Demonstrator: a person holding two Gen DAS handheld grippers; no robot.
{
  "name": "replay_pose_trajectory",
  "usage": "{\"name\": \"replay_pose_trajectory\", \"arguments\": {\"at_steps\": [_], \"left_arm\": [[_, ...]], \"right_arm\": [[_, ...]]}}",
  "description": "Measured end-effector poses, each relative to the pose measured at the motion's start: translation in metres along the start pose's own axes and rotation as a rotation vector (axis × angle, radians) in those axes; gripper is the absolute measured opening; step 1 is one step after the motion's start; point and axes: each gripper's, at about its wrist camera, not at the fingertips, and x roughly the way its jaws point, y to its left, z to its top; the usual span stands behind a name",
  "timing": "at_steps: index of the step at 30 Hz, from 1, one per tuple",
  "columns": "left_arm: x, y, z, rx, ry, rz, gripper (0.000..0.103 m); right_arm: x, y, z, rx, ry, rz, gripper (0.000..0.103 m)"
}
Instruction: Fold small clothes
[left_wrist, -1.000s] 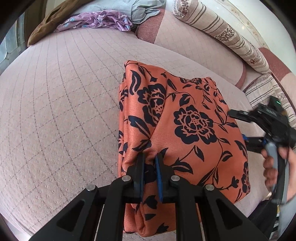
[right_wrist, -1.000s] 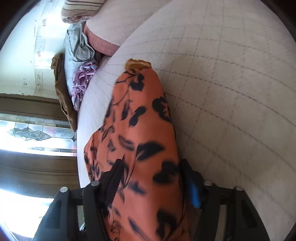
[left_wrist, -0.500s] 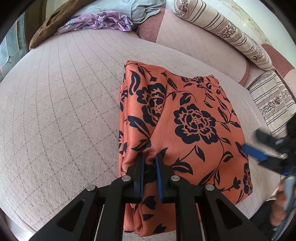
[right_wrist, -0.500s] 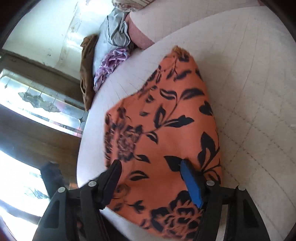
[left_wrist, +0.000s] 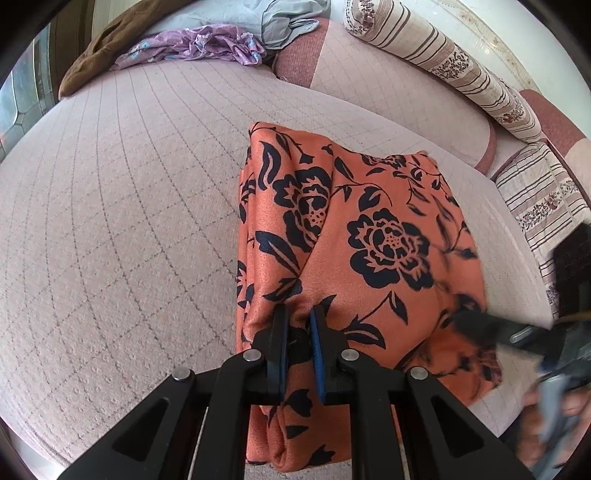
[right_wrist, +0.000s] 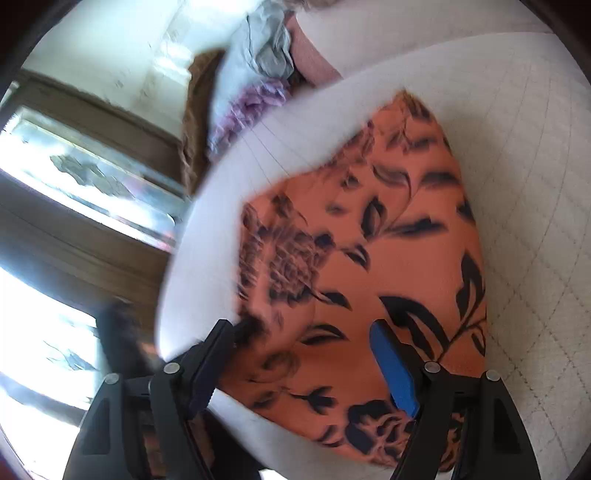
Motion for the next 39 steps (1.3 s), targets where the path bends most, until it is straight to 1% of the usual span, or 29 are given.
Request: {"name": "replay_pose_trajectory", "arguments": {"at_steps": [1, 2, 3, 4, 5, 6, 7, 8, 9, 10, 11, 12, 13, 14, 17, 18, 19, 21, 23, 24, 25, 26, 27, 28, 29, 30, 32, 35, 39], "left_arm": [[-0.005, 0.002, 0.001, -0.012, 0.000, -0.026, 0.015], [-0.010, 0.005, 0.002, -0.027, 0.003, -0.053, 0.020], [-0.016, 0.010, 0.003, -0.061, 0.003, -0.102, 0.036], [-0.023, 0.015, 0.003, -0.100, -0.008, -0.147, 0.062], [-0.031, 0.022, 0.000, -0.140, -0.028, -0.161, 0.077], [-0.036, 0.026, -0.003, -0.161, -0.044, -0.147, 0.094], [-0.040, 0.031, -0.007, -0.177, -0.066, -0.140, 0.095], [-0.038, 0.034, -0.011, -0.176, -0.060, -0.153, 0.095], [-0.027, 0.038, -0.015, -0.168, -0.002, -0.167, 0.095], [-0.013, 0.042, -0.020, -0.169, 0.067, -0.150, 0.079], [-0.006, 0.045, -0.023, -0.160, 0.087, -0.110, 0.069], [-0.011, 0.044, -0.025, -0.135, 0.057, -0.102, 0.067], [-0.016, 0.044, -0.023, -0.139, 0.050, -0.121, 0.058], [-0.020, 0.045, -0.020, -0.160, 0.058, -0.160, 0.054], [-0.030, 0.043, -0.006, -0.173, 0.021, -0.186, 0.054], [-0.031, 0.042, 0.002, -0.164, 0.015, -0.205, 0.056], [-0.030, 0.041, 0.009, -0.162, 0.016, -0.225, 0.063], [-0.023, 0.043, 0.026, -0.167, -0.003, -0.253, 0.069], [-0.004, 0.046, 0.035, -0.171, 0.028, -0.256, 0.069], [0.017, 0.043, 0.034, -0.179, 0.096, -0.228, 0.067], [0.032, 0.041, 0.035, -0.181, 0.130, -0.207, 0.059], [0.037, 0.042, 0.033, -0.173, 0.118, -0.206, 0.057], [0.036, 0.040, 0.033, -0.160, 0.100, -0.214, 0.050], [0.034, 0.039, 0.033, -0.163, 0.103, -0.221, 0.036], [0.033, 0.038, 0.033, -0.165, 0.102, -0.227, 0.034], [0.031, 0.037, 0.032, -0.161, 0.088, -0.221, 0.031], [0.025, 0.033, 0.033, -0.160, 0.069, -0.213, 0.028], [0.010, 0.013, 0.044, -0.144, 0.019, -0.236, 0.027], [-0.003, -0.031, 0.070, -0.072, -0.041, -0.274, 0.027]], "right_arm": [[0.011, -0.002, -0.001, -0.003, 0.019, 0.002, 0.080], [0.008, -0.001, -0.001, -0.013, -0.003, 0.007, 0.079], [-0.001, 0.004, 0.000, -0.007, -0.015, 0.010, 0.079], [-0.011, 0.008, 0.001, 0.004, -0.023, 0.013, 0.079], [-0.022, 0.006, -0.001, 0.007, -0.037, 0.021, 0.079], [-0.037, 0.005, -0.001, 0.008, -0.074, 0.034, 0.079], [-0.045, -0.003, -0.002, 0.011, -0.096, 0.040, 0.079], [-0.051, -0.010, -0.003, 0.026, -0.119, 0.040, 0.079], [-0.060, -0.024, -0.005, 0.054, -0.133, 0.032, 0.079], [-0.066, -0.039, -0.004, 0.087, -0.138, 0.020, 0.079], [-0.065, -0.051, -0.003, 0.127, -0.138, -0.002, 0.080], [-0.065, -0.065, -0.004, 0.173, -0.132, -0.021, 0.081], [-0.064, -0.074, -0.006, 0.208, -0.126, -0.016, 0.080], [-0.066, -0.082, -0.008, 0.231, -0.122, 0.000, 0.080], [-0.066, -0.090, -0.008, 0.231, -0.122, 0.018, 0.080], [-0.067, -0.092, -0.005, 0.229, -0.123, 0.031, 0.080], [-0.068, -0.095, -0.001, 0.233, -0.123, 0.045, 0.080], [-0.064, -0.094, 0.010, 0.228, -0.127, 0.062, 0.080], [-0.054, -0.091, 0.024, 0.221, -0.132, 0.082, 0.080], [-0.044, -0.090, 0.032, 0.228, -0.123, 0.096, 0.080], [-0.019, -0.090, 0.045, 0.239, -0.091, 0.107, 0.080], [0.000, -0.090, 0.052, 0.251, -0.051, 0.100, 0.081], [0.014, -0.091, 0.054, 0.252, -0.018, 0.081, 0.081], [0.018, -0.088, 0.055, 0.221, -0.019, 0.069, 0.077], [0.019, -0.076, 0.058, 0.155, -0.009, 0.055, 0.057], [0.021, -0.069, 0.058, 0.127, 0.015, 0.039, 0.047], [0.018, -0.056, 0.059, 0.062, 0.019, -0.010, 0.037], [-0.001, -0.042, 0.063, 0.006, -0.004, -0.011, 0.034], [-0.051, -0.032, 0.080, -0.038, -0.098, -0.008, 0.034]]}}
